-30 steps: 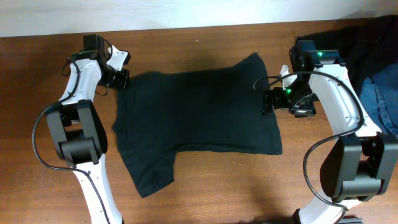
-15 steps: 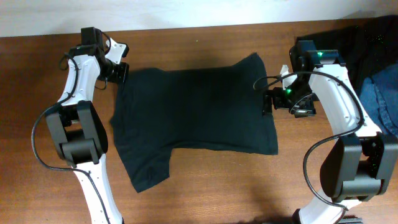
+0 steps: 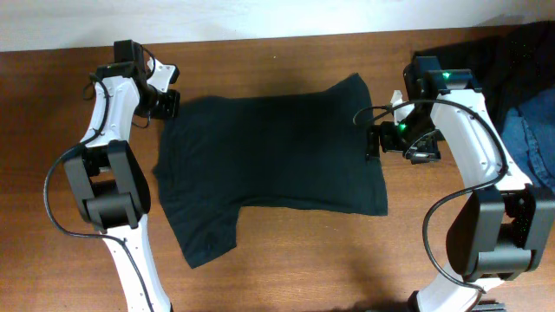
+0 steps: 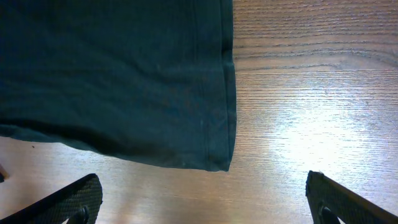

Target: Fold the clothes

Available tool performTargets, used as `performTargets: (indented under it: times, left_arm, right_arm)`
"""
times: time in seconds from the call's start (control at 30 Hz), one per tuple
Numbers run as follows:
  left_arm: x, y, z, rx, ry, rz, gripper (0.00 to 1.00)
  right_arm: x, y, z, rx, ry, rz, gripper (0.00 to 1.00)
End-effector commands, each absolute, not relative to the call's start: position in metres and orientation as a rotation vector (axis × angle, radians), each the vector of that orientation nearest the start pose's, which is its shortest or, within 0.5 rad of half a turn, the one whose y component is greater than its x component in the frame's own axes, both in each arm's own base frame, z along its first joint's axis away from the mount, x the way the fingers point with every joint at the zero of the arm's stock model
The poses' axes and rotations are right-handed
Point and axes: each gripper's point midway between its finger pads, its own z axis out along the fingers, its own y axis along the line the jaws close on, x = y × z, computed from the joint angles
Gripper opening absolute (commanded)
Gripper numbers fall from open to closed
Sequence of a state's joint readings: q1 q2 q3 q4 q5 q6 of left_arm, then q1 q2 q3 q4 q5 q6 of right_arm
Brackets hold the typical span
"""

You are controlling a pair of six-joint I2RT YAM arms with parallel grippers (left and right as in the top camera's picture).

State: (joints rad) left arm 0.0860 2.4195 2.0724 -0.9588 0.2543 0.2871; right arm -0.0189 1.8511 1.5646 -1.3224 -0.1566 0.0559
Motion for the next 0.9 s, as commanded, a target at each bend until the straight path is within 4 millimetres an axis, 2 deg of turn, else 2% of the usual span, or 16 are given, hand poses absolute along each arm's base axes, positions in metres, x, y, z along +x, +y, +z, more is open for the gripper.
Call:
performTargets:
  times: [0.0, 0.1, 0.23, 0.33, 0.57, 0.87]
  left_arm:
    - [0.542, -0.012, 0.074, 0.341, 2.717, -0.277, 0.01]
    - [0.541, -0.022, 0.080, 0.376, 2.718, -0.217, 0.01]
    - [0.538, -0.029, 0.084, 0.432, 2.741, 0.034, 0.01]
    - [0.532, -0.044, 0.088, 0.497, 2.745, 0.168, 0.01]
    - [0.509, -0.089, 0.084, 0.617, 2.787, 0.170, 0.01]
    - [0.462, -0.114, 0.076, 0.577, 2.958, 0.156, 0.01]
  right_arm:
    - [0.336, 0.024, 0.118, 0.119, 3.150, 0.261, 0.99]
    - [0.336, 0.024, 0.118, 0.118, 3.150, 0.260, 0.99]
    - [0.336, 0.024, 0.118, 0.118, 3.150, 0.260, 0.99]
    - [0.336, 0.024, 0.118, 0.119, 3.150, 0.260, 0.99]
    - [0.336, 0.024, 0.118, 0.118, 3.150, 0.260, 0.99]
    - [0.336, 0.024, 0.118, 0.119, 3.150, 0.260, 0.99]
